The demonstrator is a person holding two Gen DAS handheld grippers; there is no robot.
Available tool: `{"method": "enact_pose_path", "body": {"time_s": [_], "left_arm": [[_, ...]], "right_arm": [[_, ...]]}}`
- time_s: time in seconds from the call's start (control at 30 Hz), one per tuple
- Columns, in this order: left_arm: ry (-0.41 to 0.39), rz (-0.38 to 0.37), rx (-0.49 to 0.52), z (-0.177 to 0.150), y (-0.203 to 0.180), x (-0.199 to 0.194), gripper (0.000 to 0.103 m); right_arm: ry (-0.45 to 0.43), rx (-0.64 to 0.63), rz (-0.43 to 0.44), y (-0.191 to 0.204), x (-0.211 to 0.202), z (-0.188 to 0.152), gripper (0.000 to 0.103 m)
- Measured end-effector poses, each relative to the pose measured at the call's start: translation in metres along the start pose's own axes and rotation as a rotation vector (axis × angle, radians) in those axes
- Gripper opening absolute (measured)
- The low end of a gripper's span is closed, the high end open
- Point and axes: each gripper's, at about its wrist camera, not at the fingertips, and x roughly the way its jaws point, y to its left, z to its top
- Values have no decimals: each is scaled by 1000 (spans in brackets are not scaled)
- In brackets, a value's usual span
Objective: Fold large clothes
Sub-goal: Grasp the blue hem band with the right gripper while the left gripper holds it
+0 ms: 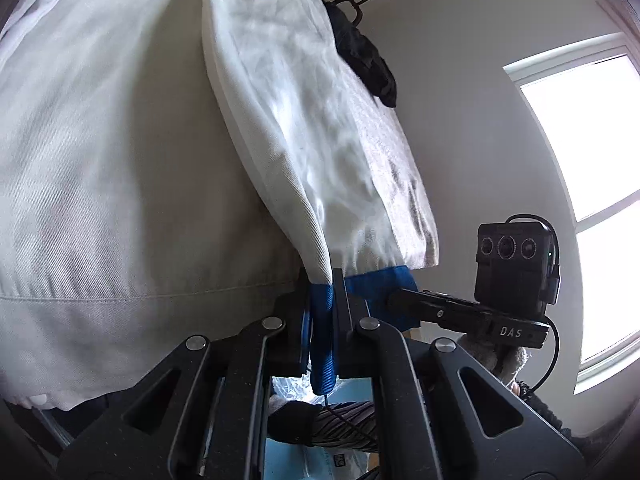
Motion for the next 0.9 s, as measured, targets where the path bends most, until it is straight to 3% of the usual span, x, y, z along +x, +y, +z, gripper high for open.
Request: {"method": "enact_pose_path", "body": {"time_s": [0.07,0.13,0.23,0.33,0.4,0.47,0.57,0.63,0.73,0.77,0.83,0.9], "left_arm": [[-30,-13,22,0,-7,-9,4],[-18,34,64,-2,-10,-5,4],[30,134,101,-9,-5,8,4],[27,167,113,-13,-3,3,9],[17,196,148,-16,-8,-6,10],[-5,221,189,-22,-14,-17,11],[-39,235,230,-31,-25,-34,10],[-70,244,266,-36,-33,-40,11],[-105,251,327,-40,-51,-42,11],[-108,252,334,-41,-52,-41,11],[-87,251,310,-41,-49,-34,11],[-69,249,285,-43,-41,-27,11]], "right_arm": [[-59,33,124,3,-16,3,3],[-107,15,153,8,-29,7,3],[-80,19,61,2,-26,5,3],[14,-28,-86,1,-5,-5,6],[50,-83,-140,8,1,-11,7],[42,-104,-148,10,-4,-12,7],[-8,-67,-85,7,-21,-8,7],[-44,-50,-66,3,-32,-6,14],[-78,-23,-32,-5,-43,-3,15],[-76,-8,-12,-6,-41,0,19],[-62,8,-19,-9,-36,1,41],[-31,-5,-47,-11,-27,-1,41]]}}
